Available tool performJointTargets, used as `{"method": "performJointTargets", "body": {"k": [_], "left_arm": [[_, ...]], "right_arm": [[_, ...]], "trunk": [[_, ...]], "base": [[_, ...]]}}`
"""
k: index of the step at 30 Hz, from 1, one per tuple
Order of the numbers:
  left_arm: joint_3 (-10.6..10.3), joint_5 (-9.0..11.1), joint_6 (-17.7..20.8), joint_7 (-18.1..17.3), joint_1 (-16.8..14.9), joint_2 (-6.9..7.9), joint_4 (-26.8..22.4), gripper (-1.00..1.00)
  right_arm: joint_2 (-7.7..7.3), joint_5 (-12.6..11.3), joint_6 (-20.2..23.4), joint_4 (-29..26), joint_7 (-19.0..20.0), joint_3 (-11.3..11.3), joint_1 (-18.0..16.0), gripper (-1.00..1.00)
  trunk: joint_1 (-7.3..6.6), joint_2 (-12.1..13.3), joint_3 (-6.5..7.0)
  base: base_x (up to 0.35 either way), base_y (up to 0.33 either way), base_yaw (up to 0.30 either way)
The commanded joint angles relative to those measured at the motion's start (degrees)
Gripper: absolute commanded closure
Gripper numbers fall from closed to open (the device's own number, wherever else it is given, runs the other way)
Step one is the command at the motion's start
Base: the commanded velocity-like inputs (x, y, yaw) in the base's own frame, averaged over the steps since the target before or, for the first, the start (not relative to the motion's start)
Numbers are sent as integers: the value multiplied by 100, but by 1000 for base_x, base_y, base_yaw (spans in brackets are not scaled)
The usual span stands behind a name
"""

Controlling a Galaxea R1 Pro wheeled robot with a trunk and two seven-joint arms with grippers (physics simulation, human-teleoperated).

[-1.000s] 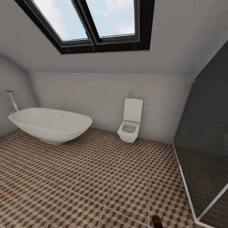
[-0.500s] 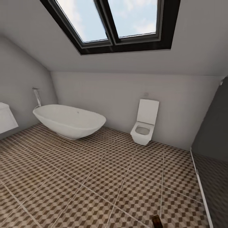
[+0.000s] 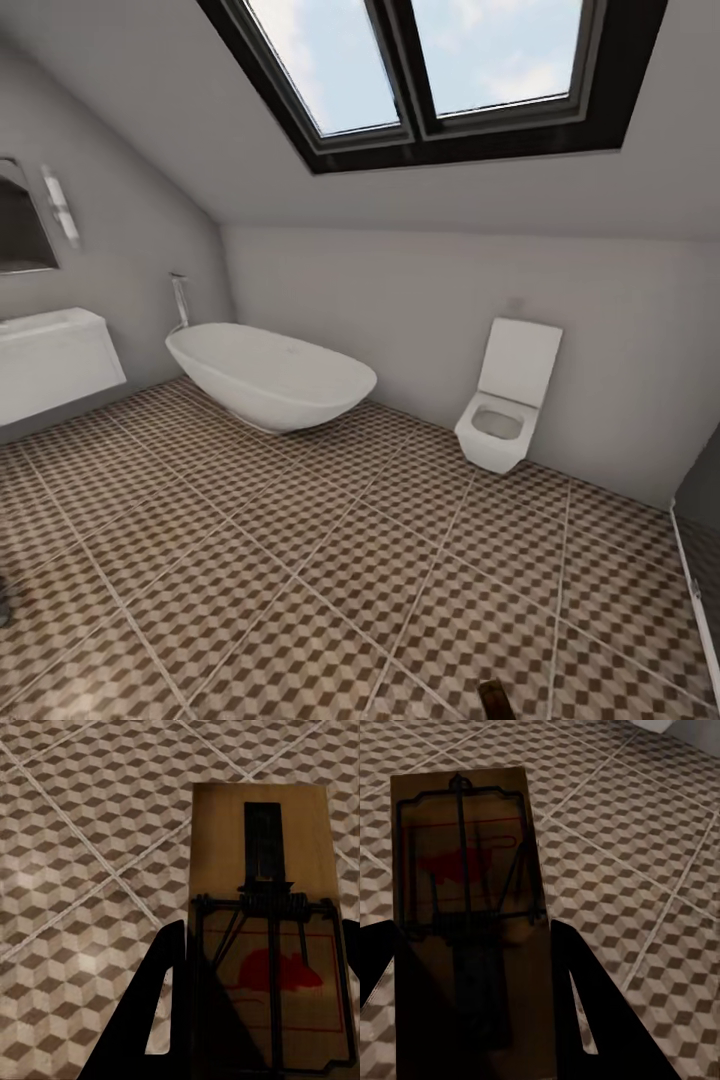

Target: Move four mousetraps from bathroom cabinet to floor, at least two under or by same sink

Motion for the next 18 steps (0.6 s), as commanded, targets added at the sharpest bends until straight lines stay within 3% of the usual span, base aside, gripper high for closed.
{"method": "performJointTargets", "body": {"k": [1, 18], "left_arm": [[-48, 45, -30, -11, -12, -3, 25, 100], [-40, 45, -26, 32, -12, 8, 25, 100]], "right_arm": [[-4, 42, -29, 23, -23, -20, -10, 100], [-3, 42, -29, 23, -22, -20, -12, 100]], "trunk": [[3, -5, -7], [3, -5, -7]], "base": [[274, -120, 300], [303, -136, 300]]}}
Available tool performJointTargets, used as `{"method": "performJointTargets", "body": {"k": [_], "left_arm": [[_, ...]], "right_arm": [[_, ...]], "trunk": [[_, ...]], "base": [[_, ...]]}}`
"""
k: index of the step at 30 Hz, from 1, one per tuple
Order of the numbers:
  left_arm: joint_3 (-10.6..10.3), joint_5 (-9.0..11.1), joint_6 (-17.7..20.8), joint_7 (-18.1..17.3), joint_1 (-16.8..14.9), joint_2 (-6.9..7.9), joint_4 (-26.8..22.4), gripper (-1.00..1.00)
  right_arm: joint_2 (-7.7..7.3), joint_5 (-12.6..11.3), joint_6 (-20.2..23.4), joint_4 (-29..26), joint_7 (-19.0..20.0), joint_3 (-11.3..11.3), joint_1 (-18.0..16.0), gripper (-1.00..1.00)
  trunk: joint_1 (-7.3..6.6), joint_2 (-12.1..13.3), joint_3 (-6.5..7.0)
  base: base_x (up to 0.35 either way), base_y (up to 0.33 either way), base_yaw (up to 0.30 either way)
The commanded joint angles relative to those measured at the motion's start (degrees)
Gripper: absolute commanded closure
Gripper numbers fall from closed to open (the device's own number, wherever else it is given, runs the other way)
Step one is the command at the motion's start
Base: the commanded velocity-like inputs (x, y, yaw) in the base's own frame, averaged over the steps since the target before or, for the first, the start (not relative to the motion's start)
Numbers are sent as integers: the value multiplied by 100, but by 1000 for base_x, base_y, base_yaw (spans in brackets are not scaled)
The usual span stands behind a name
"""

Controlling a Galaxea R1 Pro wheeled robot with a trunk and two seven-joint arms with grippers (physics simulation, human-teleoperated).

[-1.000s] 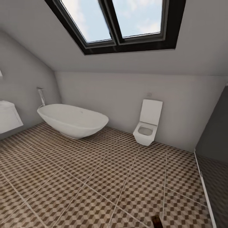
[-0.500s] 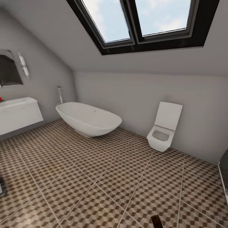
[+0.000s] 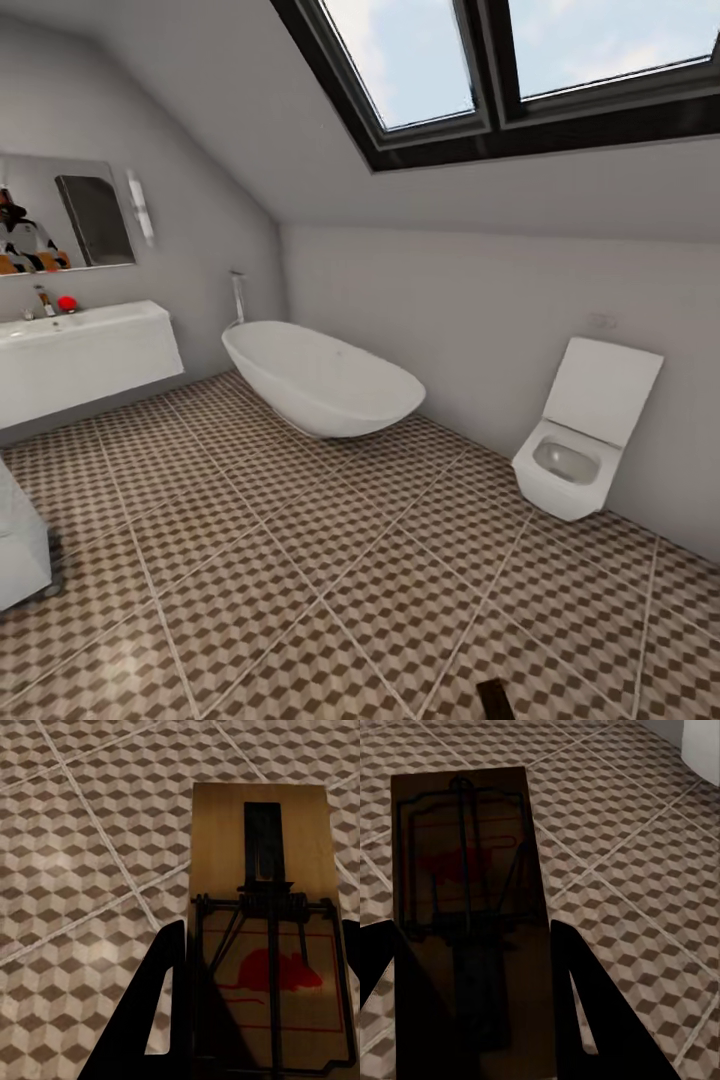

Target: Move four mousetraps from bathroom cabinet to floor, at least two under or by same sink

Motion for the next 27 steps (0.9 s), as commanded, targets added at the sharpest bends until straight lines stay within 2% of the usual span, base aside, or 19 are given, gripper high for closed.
{"method": "performJointTargets", "body": {"k": [1, 11, 20, 27], "left_arm": [[-44, 41, -32, -6, -12, -2, 25, 100], [-45, 41, -35, -5, -12, 8, 25, 100], [-56, 34, -40, 11, -12, -2, 25, 100], [-56, 36, -41, 233, -12, -17, 25, 100]], "right_arm": [[-4, 42, -29, 23, -23, -20, -8, 100], [-4, 42, -29, 23, -22, -20, -8, 100], [-4, 42, -29, 23, -16, -20, -6, 100], [-4, 42, -26, 23, -25, -20, -6, 100]], "trunk": [[4, -5, -7], [4, -5, -7], [4, -5, -7], [4, -5, -7]], "base": [[309, -132, 300], [312, -102, 300], [320, -8, 300], [324, 0, 300]]}}
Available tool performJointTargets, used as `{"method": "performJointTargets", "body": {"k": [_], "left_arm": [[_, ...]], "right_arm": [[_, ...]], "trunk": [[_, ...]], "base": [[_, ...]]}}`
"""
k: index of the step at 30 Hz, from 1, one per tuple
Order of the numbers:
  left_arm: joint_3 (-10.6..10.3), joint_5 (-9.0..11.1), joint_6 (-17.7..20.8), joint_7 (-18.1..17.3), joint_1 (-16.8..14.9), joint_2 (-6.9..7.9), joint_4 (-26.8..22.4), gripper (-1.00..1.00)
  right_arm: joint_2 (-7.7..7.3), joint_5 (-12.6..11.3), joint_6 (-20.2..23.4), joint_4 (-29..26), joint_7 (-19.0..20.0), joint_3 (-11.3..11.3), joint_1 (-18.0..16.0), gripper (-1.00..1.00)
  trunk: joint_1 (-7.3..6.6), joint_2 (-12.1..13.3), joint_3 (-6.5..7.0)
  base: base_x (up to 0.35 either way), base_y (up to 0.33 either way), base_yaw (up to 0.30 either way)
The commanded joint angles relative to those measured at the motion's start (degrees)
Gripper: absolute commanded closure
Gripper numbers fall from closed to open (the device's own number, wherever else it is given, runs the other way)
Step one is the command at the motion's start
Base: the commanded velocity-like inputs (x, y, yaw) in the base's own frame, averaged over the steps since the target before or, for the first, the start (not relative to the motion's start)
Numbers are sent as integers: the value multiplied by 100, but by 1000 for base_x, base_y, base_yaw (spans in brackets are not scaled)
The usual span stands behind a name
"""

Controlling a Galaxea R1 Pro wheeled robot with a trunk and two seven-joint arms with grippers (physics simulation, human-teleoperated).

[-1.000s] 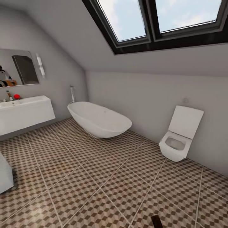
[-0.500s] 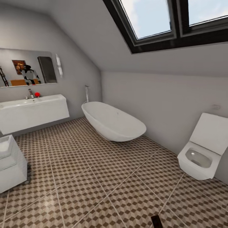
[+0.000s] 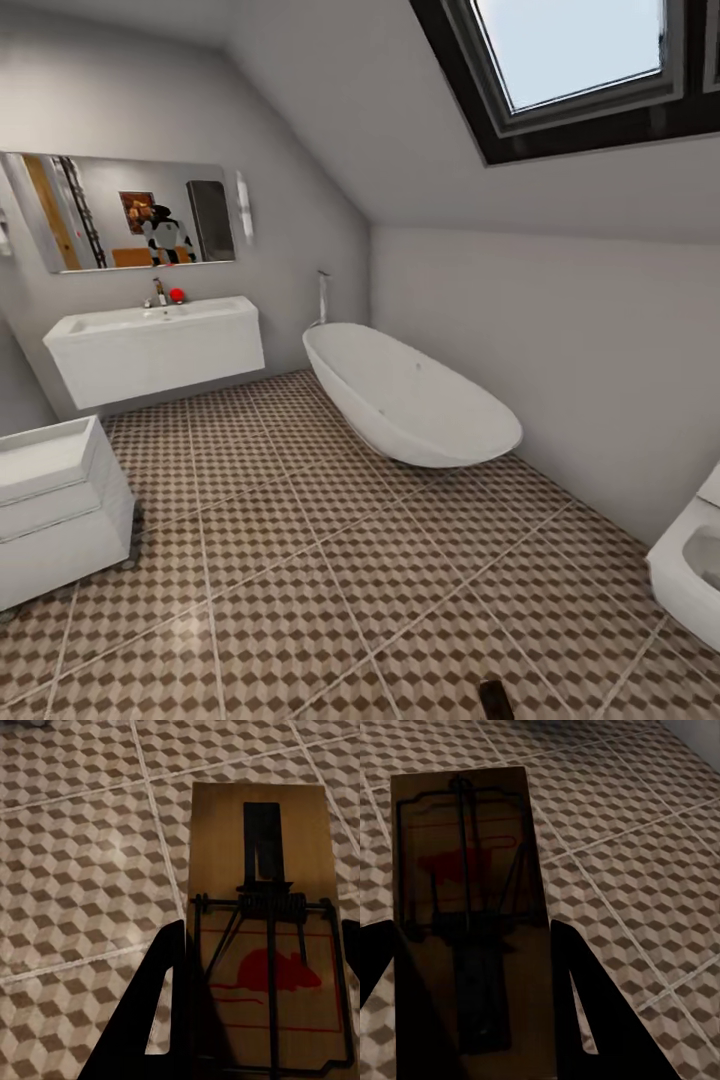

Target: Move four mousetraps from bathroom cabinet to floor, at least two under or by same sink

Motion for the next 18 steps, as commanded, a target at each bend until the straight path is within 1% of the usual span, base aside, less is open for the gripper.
{"method": "performJointTargets", "body": {"k": [1, 5, 18], "left_arm": [[-48, 17, -29, 34, -11, -7, 22, 100], [-48, 14, -29, 96, -11, -21, 22, 100], [-57, 14, -25, 105, -11, -32, 22, 100]], "right_arm": [[-4, 43, -28, 23, -27, -20, -9, 100], [-4, 43, -31, 23, -31, -20, -9, 100], [-4, 43, -24, 23, -17, -20, -10, 100]], "trunk": [[4, -5, -7], [4, -5, -7], [4, -5, -7]], "base": [[324, 0, 300], [324, 0, 300], [324, 0, 300]]}}
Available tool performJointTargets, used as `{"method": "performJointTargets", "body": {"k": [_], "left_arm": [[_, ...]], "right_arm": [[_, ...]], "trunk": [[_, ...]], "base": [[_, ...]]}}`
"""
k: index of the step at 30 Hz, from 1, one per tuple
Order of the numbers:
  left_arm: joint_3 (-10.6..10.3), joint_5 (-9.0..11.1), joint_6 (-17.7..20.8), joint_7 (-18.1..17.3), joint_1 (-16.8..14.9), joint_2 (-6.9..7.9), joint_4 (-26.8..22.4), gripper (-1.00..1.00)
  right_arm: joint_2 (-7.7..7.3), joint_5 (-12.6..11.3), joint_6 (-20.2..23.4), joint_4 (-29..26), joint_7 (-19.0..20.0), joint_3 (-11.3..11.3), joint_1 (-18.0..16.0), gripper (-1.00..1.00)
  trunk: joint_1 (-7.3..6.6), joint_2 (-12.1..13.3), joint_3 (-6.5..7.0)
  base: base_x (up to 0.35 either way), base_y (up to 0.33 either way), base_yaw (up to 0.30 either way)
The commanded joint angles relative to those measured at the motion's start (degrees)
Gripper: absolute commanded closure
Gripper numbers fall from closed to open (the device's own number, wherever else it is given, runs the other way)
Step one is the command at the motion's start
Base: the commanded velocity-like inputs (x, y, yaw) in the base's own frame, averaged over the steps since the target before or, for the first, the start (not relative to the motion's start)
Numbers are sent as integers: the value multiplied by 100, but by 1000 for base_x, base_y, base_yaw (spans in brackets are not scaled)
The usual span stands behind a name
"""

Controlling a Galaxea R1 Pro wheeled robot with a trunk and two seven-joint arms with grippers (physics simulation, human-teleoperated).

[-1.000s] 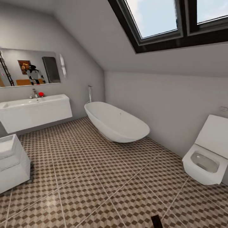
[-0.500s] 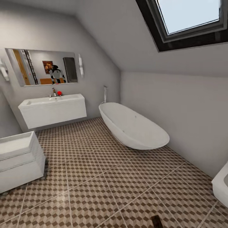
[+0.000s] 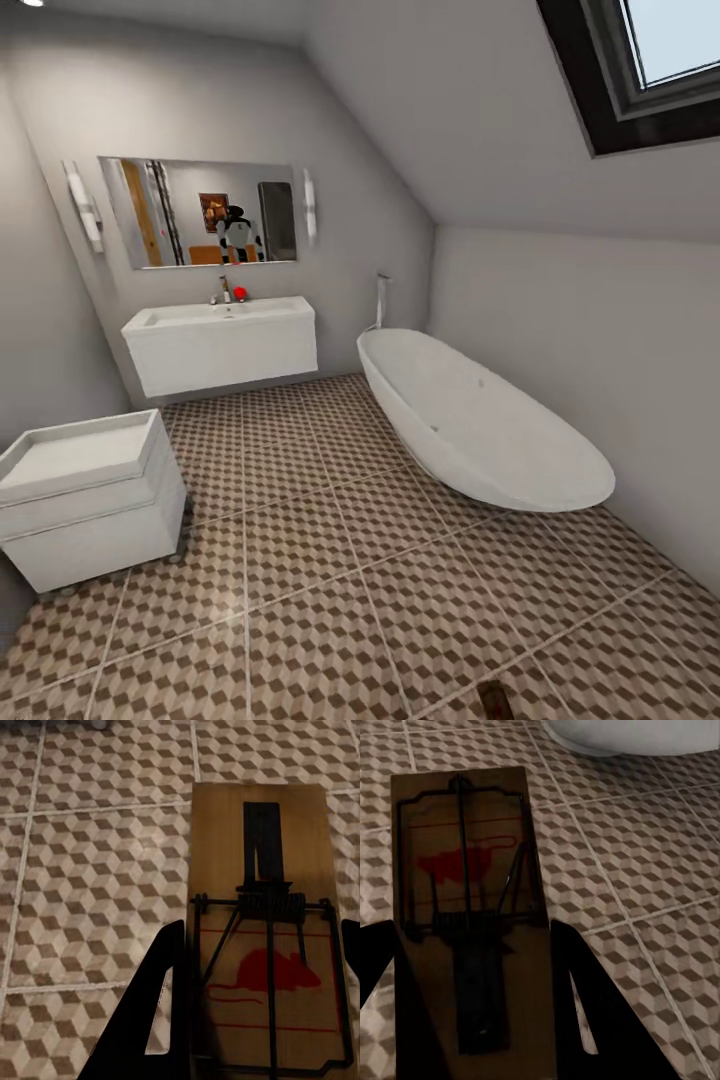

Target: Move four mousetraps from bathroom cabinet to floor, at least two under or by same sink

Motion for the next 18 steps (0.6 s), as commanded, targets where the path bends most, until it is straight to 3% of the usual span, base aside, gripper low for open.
{"method": "performJointTargets", "body": {"k": [1, 18], "left_arm": [[-48, 10, -28, 24, -11, -3, 22, 100], [-48, 10, -26, 191, -11, -12, 22, 100]], "right_arm": [[-4, 42, -30, 23, -24, -20, -11, 100], [-4, 42, -21, 23, -26, -11, -10, 100]], "trunk": [[4, -4, -7], [4, -4, -7]], "base": [[324, 0, 300], [324, 0, 300]]}}
